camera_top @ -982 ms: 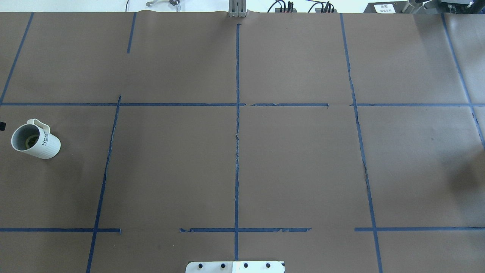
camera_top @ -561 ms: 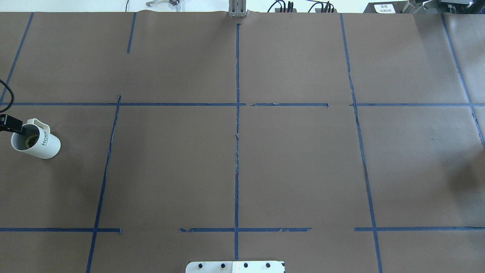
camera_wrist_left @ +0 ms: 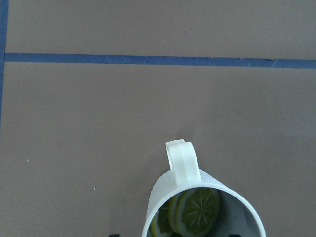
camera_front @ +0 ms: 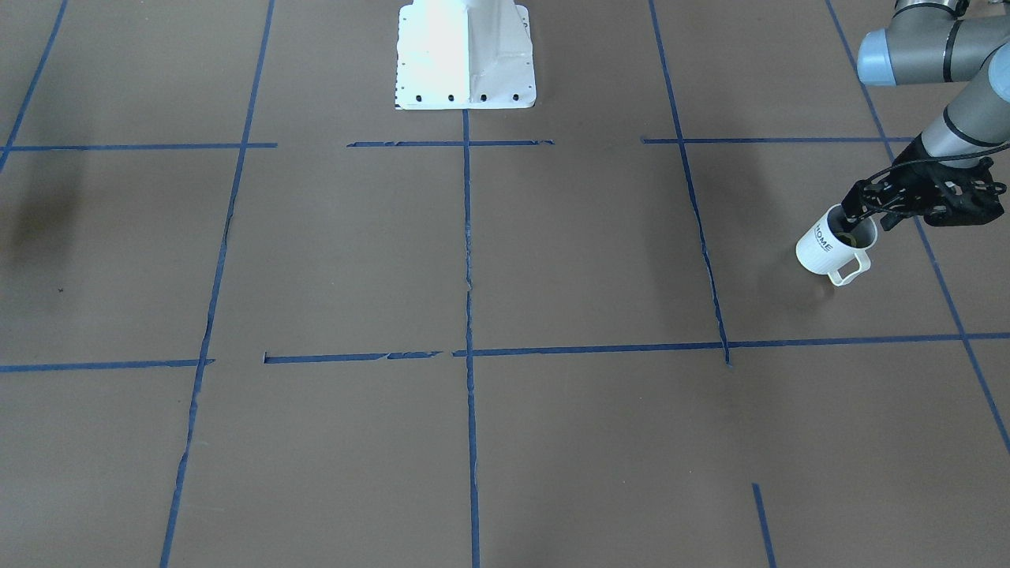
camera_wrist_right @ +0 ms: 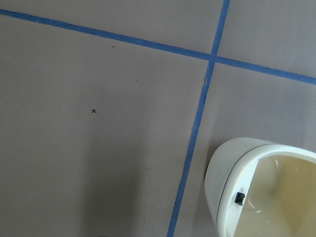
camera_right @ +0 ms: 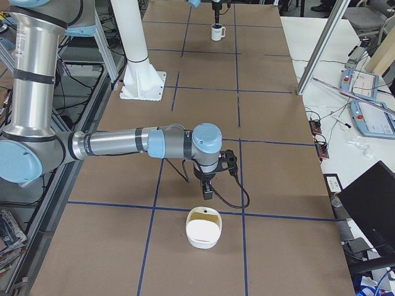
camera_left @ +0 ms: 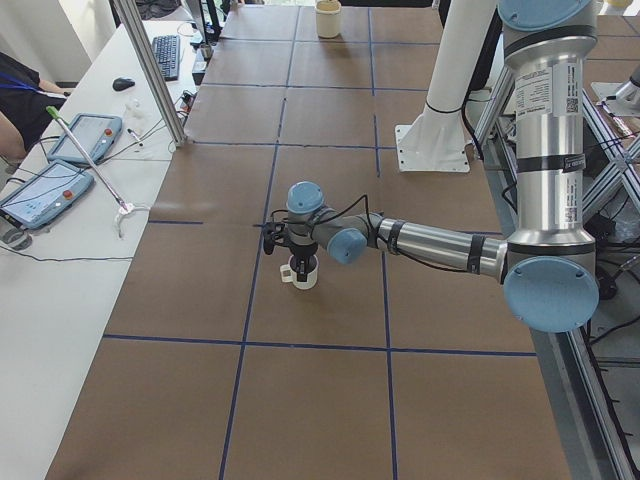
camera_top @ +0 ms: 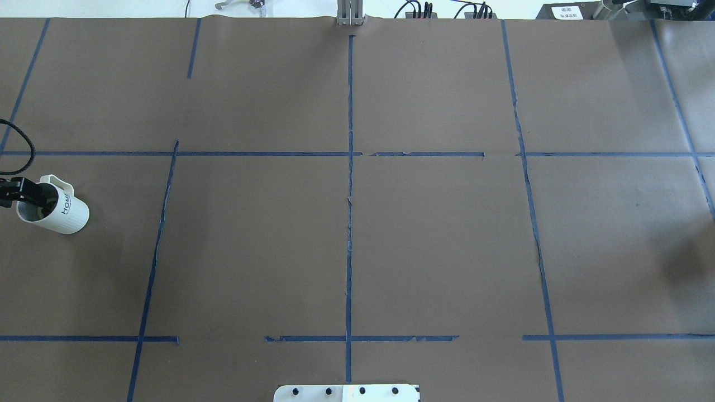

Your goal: Left arm hands cup to right arm to dump lemon

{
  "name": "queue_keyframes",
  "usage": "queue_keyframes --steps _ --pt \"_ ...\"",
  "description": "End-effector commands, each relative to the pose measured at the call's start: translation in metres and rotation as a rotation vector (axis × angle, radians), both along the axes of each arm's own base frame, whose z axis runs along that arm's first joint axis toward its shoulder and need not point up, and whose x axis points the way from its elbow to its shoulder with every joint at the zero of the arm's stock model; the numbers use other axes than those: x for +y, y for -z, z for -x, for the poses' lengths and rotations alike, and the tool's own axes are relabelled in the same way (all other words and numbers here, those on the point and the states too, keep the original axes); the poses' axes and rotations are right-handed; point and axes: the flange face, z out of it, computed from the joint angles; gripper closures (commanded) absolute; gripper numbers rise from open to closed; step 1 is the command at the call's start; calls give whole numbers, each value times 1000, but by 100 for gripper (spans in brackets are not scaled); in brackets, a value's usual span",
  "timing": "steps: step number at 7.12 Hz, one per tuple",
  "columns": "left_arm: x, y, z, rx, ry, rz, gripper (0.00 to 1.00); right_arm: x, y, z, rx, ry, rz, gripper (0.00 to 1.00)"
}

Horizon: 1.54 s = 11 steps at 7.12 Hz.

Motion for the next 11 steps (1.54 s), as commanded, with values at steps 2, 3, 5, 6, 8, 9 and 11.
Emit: queue_keyframes --steps 2,3,5,6,8,9,11 --pt "0 -9 -1 -7 -3 10 47 1 -1 0 0 0 2 0" --pt "0 -9 -1 -7 -5 7 58 0 -1 0 0 0 2 0" --pt "2 -8 0 -2 -6 -3 90 0 0 0 -2 -1 1 0" --pt "4 0 4 7 -1 -19 100 0 0 0 0 -1 1 0" --pt "-2 23 17 27 30 -54 100 -4 4 1 -2 1 -9 0" --pt "-11 30 30 32 63 -57 100 -15 15 2 -4 3 -36 0" --pt "-42 88 18 60 87 -76 100 -45 52 12 -14 23 -241 0"
